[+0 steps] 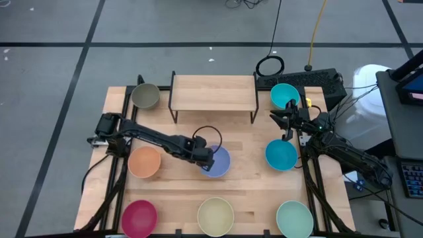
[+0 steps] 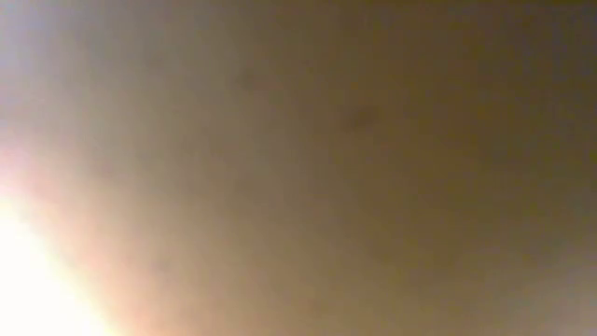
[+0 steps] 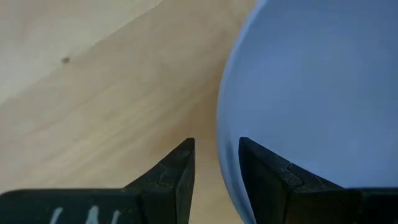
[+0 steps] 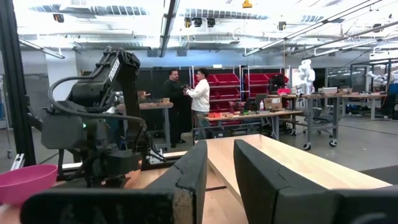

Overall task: Place and stack bowls onto a shelf
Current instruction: Put the purple bowl on the shelf

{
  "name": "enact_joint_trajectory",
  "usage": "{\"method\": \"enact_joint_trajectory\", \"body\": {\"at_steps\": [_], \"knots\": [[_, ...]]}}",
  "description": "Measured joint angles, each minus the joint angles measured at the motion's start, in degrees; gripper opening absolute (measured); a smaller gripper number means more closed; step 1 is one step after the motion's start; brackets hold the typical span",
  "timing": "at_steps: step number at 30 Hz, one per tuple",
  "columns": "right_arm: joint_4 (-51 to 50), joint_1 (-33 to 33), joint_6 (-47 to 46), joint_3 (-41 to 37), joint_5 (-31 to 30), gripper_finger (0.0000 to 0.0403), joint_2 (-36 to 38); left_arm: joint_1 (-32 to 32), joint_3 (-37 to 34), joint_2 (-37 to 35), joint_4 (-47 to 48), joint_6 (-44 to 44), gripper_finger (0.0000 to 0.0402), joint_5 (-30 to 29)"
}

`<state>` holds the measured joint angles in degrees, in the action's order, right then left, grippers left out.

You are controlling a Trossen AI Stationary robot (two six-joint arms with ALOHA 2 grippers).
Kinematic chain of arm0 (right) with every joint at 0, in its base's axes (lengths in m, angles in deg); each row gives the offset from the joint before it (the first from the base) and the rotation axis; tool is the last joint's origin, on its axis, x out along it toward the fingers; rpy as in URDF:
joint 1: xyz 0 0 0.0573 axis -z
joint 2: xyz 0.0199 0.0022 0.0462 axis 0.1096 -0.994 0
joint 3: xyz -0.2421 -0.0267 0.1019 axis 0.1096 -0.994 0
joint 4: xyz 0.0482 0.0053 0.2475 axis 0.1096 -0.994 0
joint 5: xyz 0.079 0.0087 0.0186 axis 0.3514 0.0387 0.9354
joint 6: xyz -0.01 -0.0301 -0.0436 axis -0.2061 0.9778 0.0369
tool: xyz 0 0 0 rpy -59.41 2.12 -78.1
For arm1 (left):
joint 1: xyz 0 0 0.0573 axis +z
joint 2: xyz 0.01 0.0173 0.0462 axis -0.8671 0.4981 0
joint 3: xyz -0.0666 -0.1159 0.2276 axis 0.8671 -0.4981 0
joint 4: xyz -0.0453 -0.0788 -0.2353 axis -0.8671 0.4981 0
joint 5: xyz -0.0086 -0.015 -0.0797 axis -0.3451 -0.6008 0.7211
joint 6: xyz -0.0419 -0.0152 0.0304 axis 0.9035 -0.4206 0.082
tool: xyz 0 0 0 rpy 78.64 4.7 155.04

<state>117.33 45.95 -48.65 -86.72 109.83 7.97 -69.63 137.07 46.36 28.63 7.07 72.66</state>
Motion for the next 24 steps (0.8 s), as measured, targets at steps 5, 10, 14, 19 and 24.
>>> {"method": "enact_joint_trajectory", "body": {"at_steps": [5,10,14,19,24], "knots": [[0.0,0.0,0.0,0.0,0.0,0.0075,0.0,1.2,0.0,-0.1,0.1,-0.8,0.0102,0.0],[0.0,0.0,0.0,0.0,0.0,0.0075,0.0,2.1,0.0,-0.2,0.0,-3.4,0.0015,0.0],[0.0,0.0,0.0,0.0,0.0,0.0075,0.0,2.1,0.1,-0.2,0.1,-3.7,0.0009,-0.8],[0.0,0.0,0.0,0.0,0.0,0.0075,0.0,2.1,0.0,-2.2,0.5,-4.6,0.0008,-0.8],[0.0,0.0,0.0,0.0,0.0,0.0075,0.0,2.2,-0.1,-7.8,1.5,-5.4,0.0008,-2.3]]}}
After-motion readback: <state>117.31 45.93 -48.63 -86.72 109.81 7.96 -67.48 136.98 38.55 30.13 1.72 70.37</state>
